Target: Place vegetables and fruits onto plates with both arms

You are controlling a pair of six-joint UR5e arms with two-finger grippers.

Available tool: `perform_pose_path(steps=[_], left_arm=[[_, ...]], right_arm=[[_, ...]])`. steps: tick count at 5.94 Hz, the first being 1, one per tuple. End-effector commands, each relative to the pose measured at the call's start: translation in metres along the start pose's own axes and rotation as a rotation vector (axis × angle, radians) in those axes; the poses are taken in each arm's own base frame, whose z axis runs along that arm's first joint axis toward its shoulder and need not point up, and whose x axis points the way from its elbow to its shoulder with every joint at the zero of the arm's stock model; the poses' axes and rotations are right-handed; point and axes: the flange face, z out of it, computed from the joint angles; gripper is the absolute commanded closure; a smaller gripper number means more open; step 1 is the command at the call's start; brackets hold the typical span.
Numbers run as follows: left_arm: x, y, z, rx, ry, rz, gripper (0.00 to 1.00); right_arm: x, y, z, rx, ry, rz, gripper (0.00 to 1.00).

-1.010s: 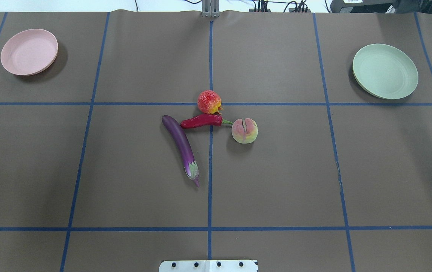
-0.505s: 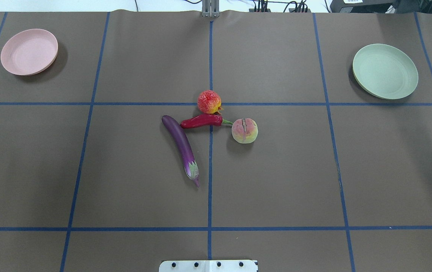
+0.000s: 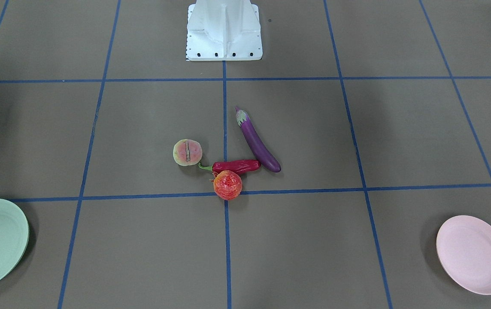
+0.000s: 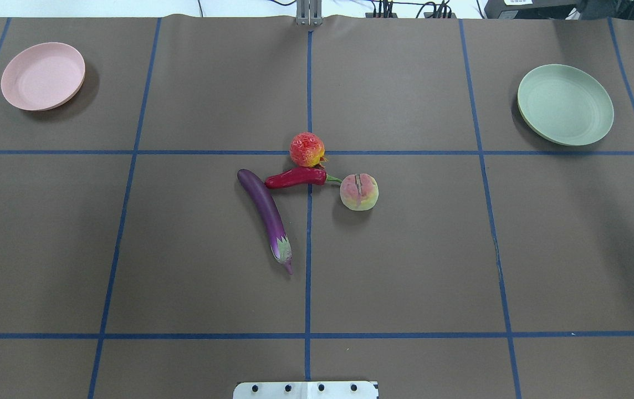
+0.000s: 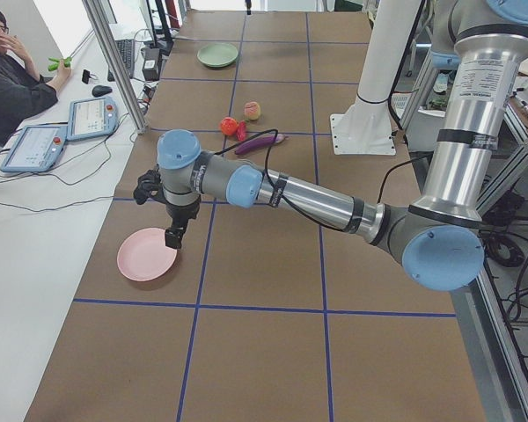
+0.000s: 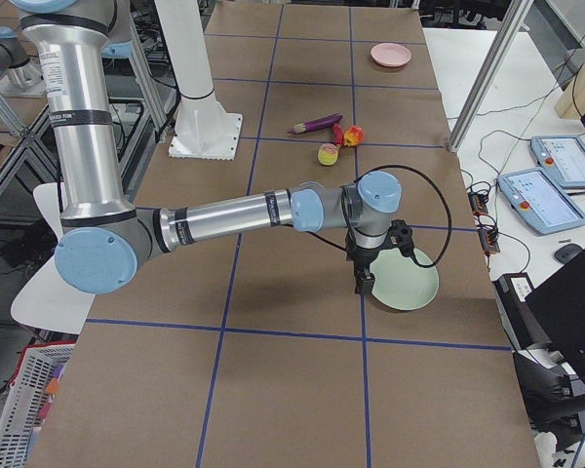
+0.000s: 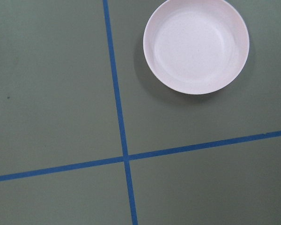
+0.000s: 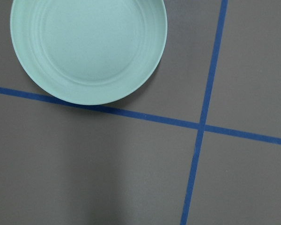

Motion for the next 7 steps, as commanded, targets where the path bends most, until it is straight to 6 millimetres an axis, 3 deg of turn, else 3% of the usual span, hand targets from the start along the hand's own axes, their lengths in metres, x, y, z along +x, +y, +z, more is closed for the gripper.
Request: perform_pose_path(steps=[1,2,3,4,5,6,7], left_arm=[[0.067,-0.045,-0.005,-0.088,0.017,0.008,0.00],[0.113,-0.063,-0.012,-0.126,0.023,-0.027,0.00],[0.168,-0.070,-0.004,-0.134,0.033,-0.199,0.00],[0.235,-0.084,0.011,-0.156,0.054,-0.245,0.00],[0.297,-0.086,0.032,-0.196,0.067,-0.310,0.00],[0.371,-0.086,0.050,-0.187,0.020,-0.360,0.00],[0.415,-0.076,0.067,-0.192,0.033,-0.425,0.00]], right_arm=[[-0.005,-0.001,0.000,0.002,-0.014,-0.007,0.00],[-0.009,-0.003,-0.002,0.005,-0.017,-0.012,0.00],[-0.015,-0.007,-0.002,0.006,-0.059,-0.018,0.00],[-0.023,-0.012,-0.004,0.010,-0.074,-0.031,0.00],[-0.032,-0.020,-0.004,0.010,-0.076,-0.046,0.00],[-0.035,-0.023,-0.005,0.013,-0.079,-0.039,0.00],[-0.044,-0.029,-0.007,0.015,-0.081,-0.030,0.00]])
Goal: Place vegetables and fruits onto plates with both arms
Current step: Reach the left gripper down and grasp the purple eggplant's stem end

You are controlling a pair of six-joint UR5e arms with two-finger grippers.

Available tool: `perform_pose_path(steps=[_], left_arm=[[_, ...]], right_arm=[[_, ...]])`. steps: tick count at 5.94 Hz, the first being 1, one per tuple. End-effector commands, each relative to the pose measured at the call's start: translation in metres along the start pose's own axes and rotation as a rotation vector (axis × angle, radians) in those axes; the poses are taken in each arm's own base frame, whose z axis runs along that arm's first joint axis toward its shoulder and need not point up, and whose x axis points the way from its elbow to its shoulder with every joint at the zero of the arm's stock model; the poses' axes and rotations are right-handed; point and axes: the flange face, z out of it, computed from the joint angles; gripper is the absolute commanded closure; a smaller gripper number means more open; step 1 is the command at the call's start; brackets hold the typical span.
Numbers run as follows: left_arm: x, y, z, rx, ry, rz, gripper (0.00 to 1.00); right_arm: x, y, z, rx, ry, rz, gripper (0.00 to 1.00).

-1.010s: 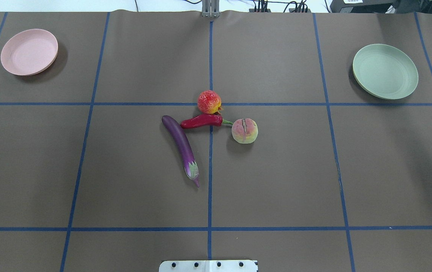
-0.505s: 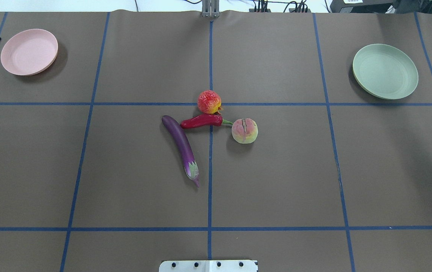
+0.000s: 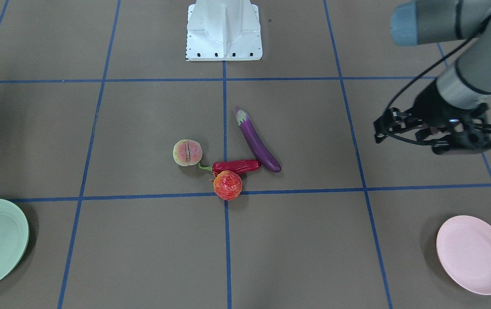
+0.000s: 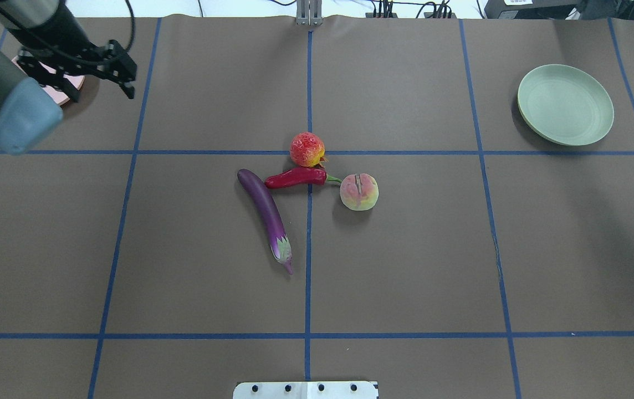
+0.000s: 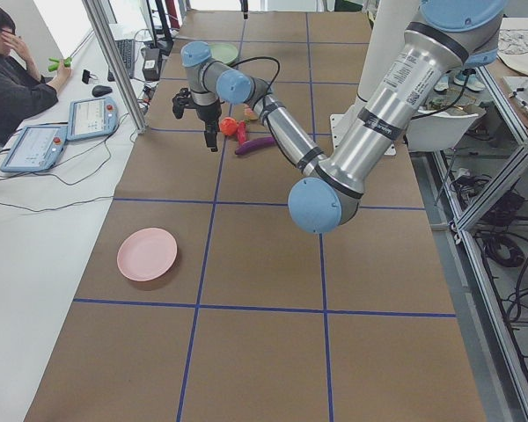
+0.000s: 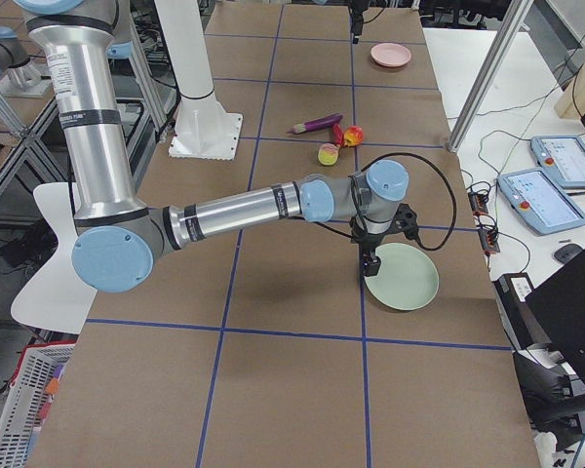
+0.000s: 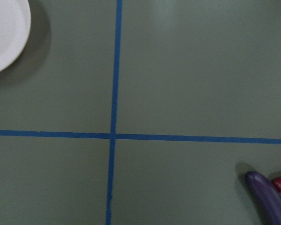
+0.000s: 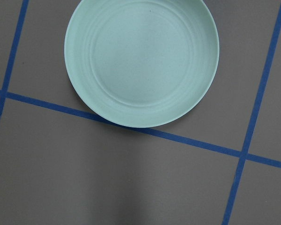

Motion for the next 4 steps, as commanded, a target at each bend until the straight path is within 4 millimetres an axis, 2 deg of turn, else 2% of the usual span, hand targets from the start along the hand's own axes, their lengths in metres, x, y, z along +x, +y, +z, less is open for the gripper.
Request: perform_pose_path(steps=[1,2,3,4], left_arm=[[0.075,0.045,0.045,0.006,0.060,-0.093,0.00],[0.104,0.066,0.079,0.015,0.036,-0.117,0.00],[0.136,0.085,0.103,0.028,0.008,-0.135,0.00],[0.161,0.106,0.127,0.035,-0.003,-0.148,0.00]], right_arm=[[-0.012,-0.008,-0.002,0.004,-0.015,0.021,0.00],[-0.025,-0.015,-0.011,0.021,-0.043,0.072,0.00],[-0.041,-0.029,-0.026,0.047,-0.056,0.106,0.00],[-0.066,-0.049,-0.043,0.071,-0.086,0.135,0.00]])
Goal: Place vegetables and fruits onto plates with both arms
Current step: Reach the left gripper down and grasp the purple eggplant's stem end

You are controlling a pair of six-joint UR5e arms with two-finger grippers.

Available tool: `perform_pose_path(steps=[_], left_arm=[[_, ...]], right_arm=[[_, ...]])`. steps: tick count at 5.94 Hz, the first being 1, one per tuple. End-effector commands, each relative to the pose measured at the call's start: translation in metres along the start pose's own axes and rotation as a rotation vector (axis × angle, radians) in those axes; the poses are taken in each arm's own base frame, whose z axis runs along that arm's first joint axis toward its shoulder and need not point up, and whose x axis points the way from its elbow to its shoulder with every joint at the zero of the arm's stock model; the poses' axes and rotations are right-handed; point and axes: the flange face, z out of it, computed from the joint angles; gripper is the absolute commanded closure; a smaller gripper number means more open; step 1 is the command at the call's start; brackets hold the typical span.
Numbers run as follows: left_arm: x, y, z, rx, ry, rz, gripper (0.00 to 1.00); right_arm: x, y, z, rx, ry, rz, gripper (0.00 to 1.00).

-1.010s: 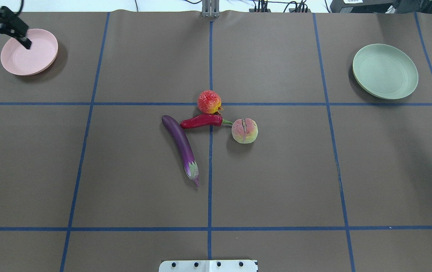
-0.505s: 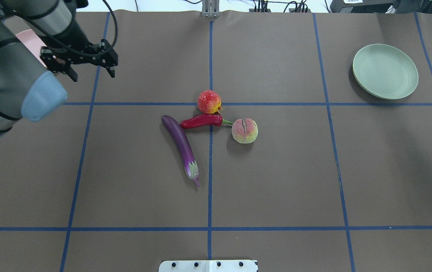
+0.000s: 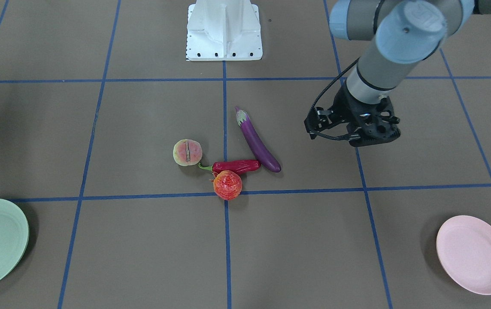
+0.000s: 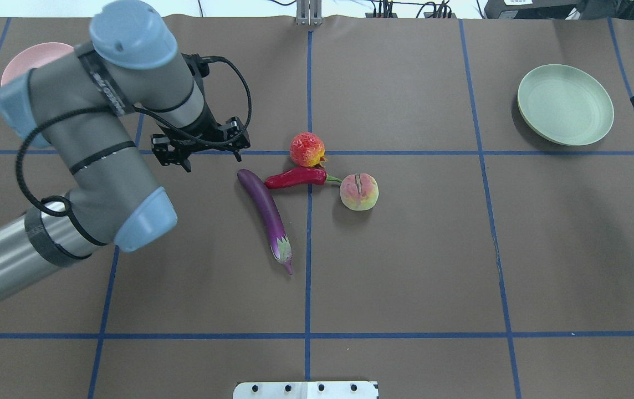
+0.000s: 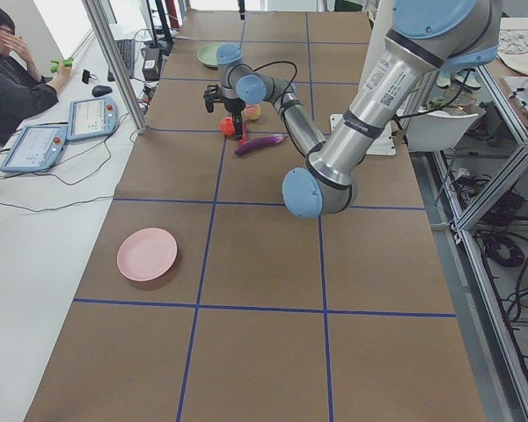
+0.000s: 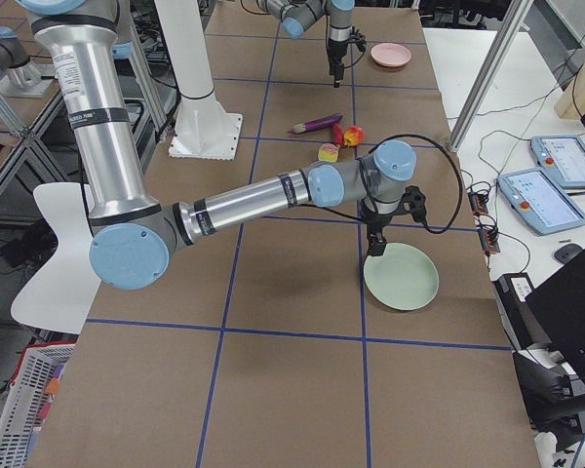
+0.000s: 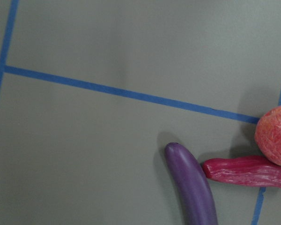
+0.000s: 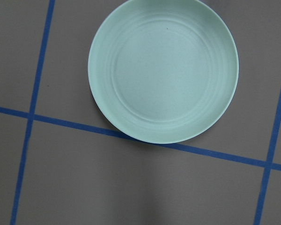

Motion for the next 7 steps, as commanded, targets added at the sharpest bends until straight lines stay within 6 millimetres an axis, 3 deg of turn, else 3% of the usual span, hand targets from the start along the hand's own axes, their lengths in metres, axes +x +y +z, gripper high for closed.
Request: perform_pose_path(steps=[1,3,5,6,7], left_arm=[[0.035,0.040,0.051,0.022,-0.001,-0.019,0.00],[0.069,0.041,0.087,0.027,-0.018,-0.031,0.00],[0.071,0.044,0.117,0.021,-0.018,-0.016,0.03],[0.067,0.041,0.129,0.019,-0.022,-0.017,0.06],[0.068,0.044,0.131,0.016,-0.023,-0.012,0.22]], right_arm=[[-0.059,-0.025,-0.011,0.015,-0.054,0.069,0.00],[-0.145,-0.048,-0.014,0.015,-0.091,0.152,0.00],[-0.197,-0.050,-0.026,0.030,-0.113,0.166,0.00],[-0.208,-0.047,-0.024,0.025,-0.120,0.171,0.01],[-0.240,-0.045,-0.016,0.007,-0.134,0.201,0.01]])
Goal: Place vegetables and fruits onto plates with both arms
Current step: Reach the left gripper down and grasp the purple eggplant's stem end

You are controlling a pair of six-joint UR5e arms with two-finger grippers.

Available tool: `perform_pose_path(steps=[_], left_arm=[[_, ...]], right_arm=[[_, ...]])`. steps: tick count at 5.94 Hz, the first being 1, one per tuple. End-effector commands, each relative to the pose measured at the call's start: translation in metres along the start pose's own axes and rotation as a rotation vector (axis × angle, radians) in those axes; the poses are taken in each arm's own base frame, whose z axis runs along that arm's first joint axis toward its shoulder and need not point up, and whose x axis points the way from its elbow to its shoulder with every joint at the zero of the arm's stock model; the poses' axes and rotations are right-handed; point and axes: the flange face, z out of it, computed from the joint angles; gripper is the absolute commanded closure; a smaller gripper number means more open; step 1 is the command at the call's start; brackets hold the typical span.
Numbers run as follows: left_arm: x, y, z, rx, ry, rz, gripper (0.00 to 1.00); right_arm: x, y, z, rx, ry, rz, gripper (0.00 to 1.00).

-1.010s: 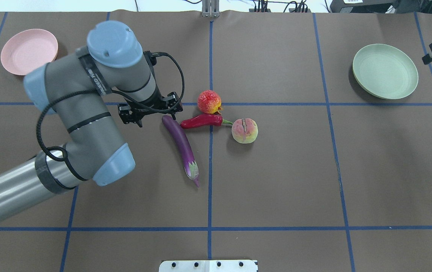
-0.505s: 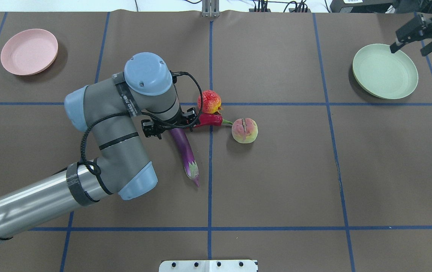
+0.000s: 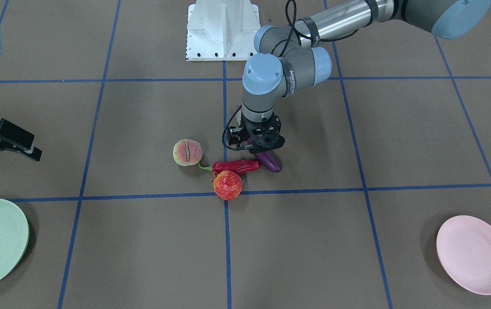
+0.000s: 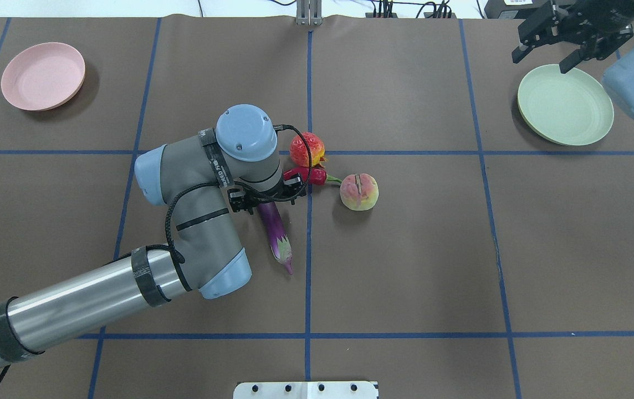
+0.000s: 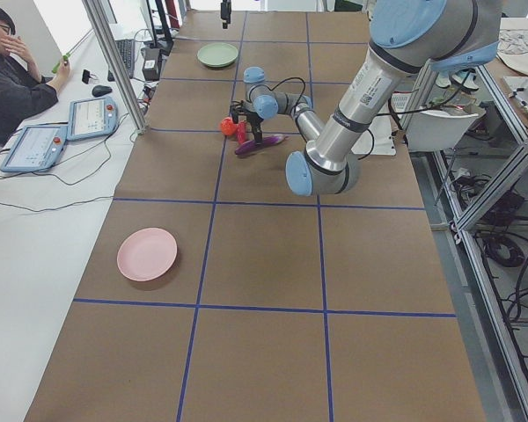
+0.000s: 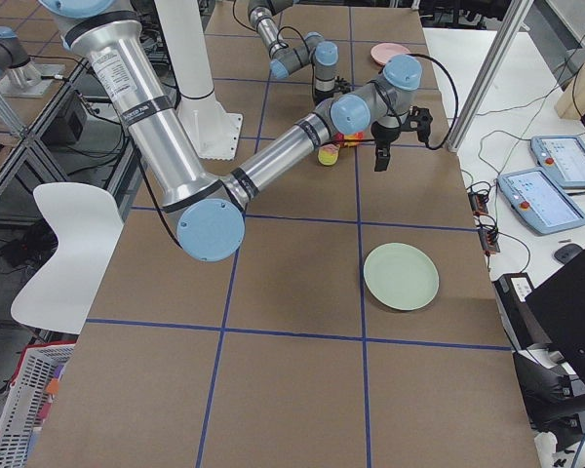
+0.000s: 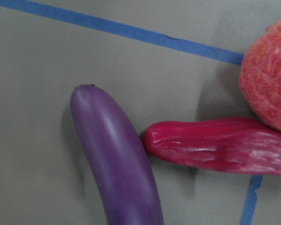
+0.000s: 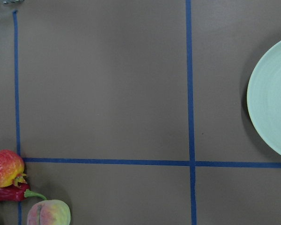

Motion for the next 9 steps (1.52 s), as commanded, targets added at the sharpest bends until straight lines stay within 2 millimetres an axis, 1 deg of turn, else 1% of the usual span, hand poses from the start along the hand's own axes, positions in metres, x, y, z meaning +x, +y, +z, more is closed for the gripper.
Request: perform_pose_path(steps=[1,2,3,4,5,6,7,8,9], left_arm=[[0.001,0.002,0.000,-0.003,0.008,0.005,0.67],[0.004,0.003,-0.016,-0.003,0.034,0.012,1.00],[0.002,0.003,-0.018,0.001,0.034,0.003,1.00],[0.001,-0.001,-0.021,0.006,0.033,-0.001,1.00],[-0.005,-0.015,-0.041,0.018,0.022,-0.026,1.00],[-0.018,-0.036,-0.075,0.014,-0.016,-0.066,1.00],[-0.033,-0.060,-0.104,0.021,-0.032,-0.069,1.00],[-0.055,-0.093,-0.125,0.045,-0.078,-0.033,1.00],[-0.082,-0.133,-0.146,0.068,-0.122,-0.001,1.00]], right_arm=[[-0.044,0.014,0.018,-0.027,-0.016,0.044,0.01],[-0.052,0.020,0.026,-0.041,-0.016,0.030,0.01],[-0.065,0.030,0.048,-0.060,0.000,0.003,0.01],[-0.083,0.041,0.065,-0.078,0.009,-0.007,0.01],[-0.109,0.056,0.093,-0.084,0.041,-0.027,0.01],[-0.142,0.069,0.115,-0.069,0.070,-0.042,0.01],[-0.167,0.071,0.140,-0.054,0.108,-0.054,0.01],[-0.192,0.068,0.164,-0.053,0.141,-0.067,0.00],[-0.211,0.074,0.193,-0.055,0.162,-0.055,0.00]])
